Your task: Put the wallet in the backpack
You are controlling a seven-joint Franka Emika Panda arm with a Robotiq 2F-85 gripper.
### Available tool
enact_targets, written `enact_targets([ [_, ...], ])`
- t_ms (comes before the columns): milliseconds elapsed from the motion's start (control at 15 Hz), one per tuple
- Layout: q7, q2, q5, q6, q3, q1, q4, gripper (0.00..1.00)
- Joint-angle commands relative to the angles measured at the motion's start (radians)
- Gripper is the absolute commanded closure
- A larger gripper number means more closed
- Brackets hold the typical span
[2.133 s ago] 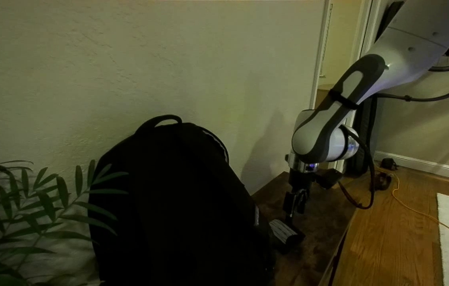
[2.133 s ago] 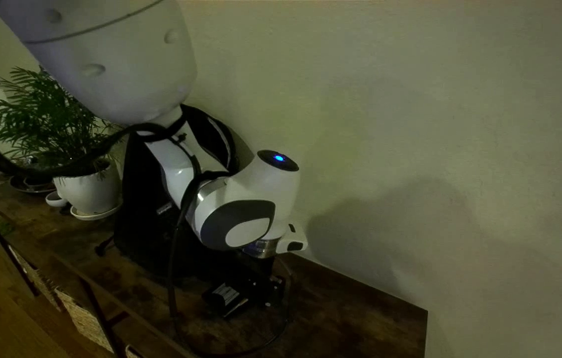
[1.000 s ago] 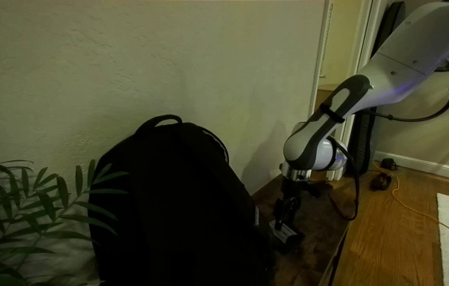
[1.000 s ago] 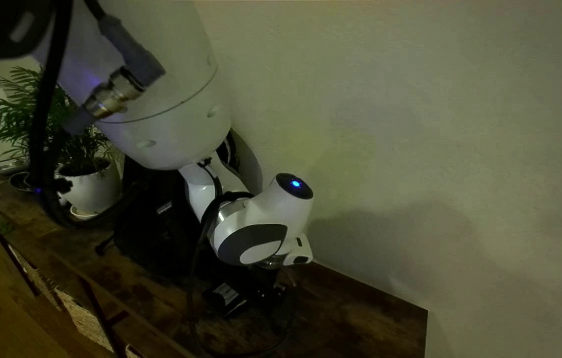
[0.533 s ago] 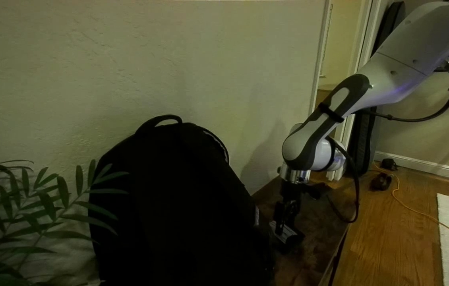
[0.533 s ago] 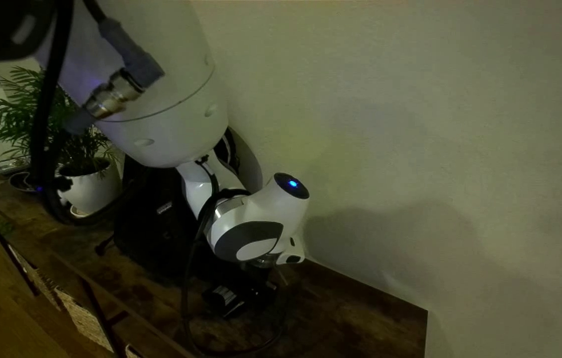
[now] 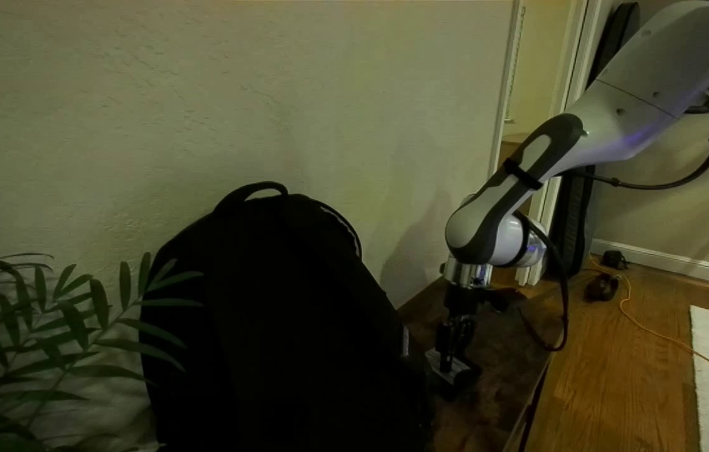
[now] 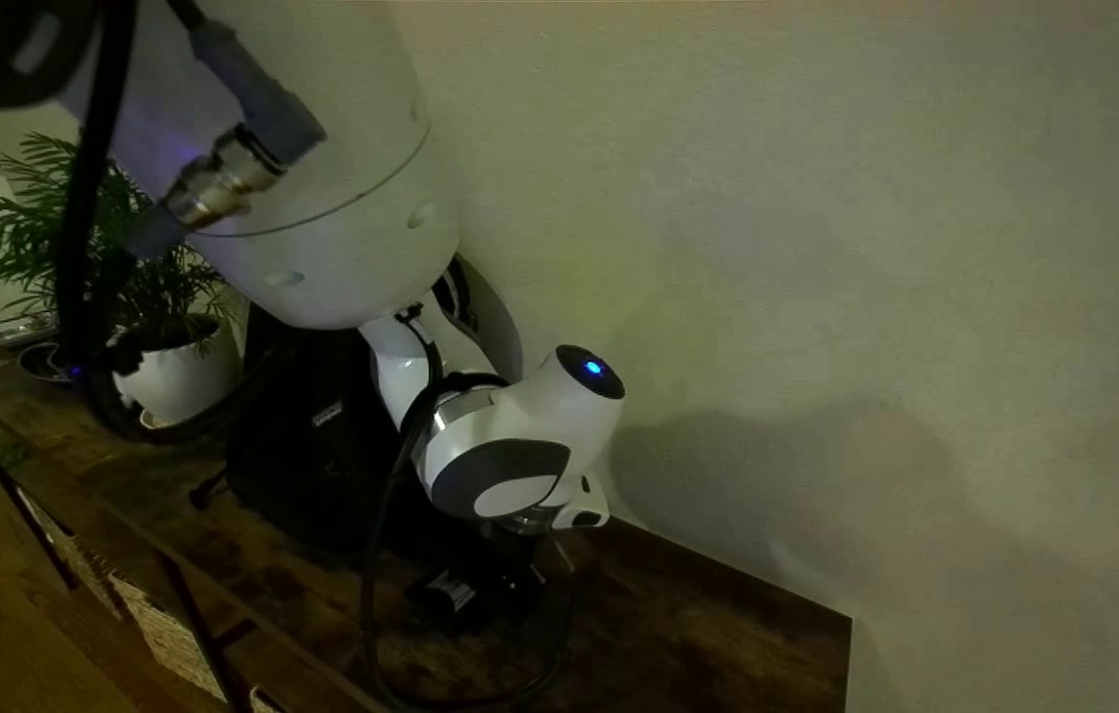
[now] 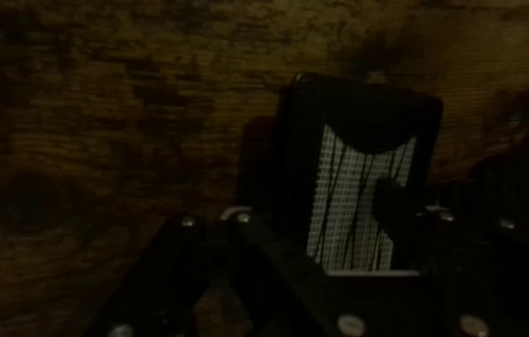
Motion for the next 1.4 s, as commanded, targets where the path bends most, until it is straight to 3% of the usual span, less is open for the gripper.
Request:
enact_targets([
  [0,-0.046,-0.016,0.035,-0.031,0.015,-0.026,-0.017,0.76],
  [133,-0.048,-0.028,0.037,-0.035,0.009,-0.024,-0.021,0.80],
  [333,-0.057,-0.051,0.029,-0.051,0.003,-0.024,-0.025,0.98],
  [400,-0.059,-0.057,0.026,-0.058,0.001,-0.023,-0.024,1.00],
  [600,-0.071,-0.085,0.022,-0.086,-0.004,-0.023,-0.022,0.98],
  [933,-0.036,-0.155,-0.018,-0.098,-0.071,0.028,-0.024,0.98],
  [1333,0.087,-0.206,-0.207,0.036,-0.252,0.205,-0.051,0.98],
])
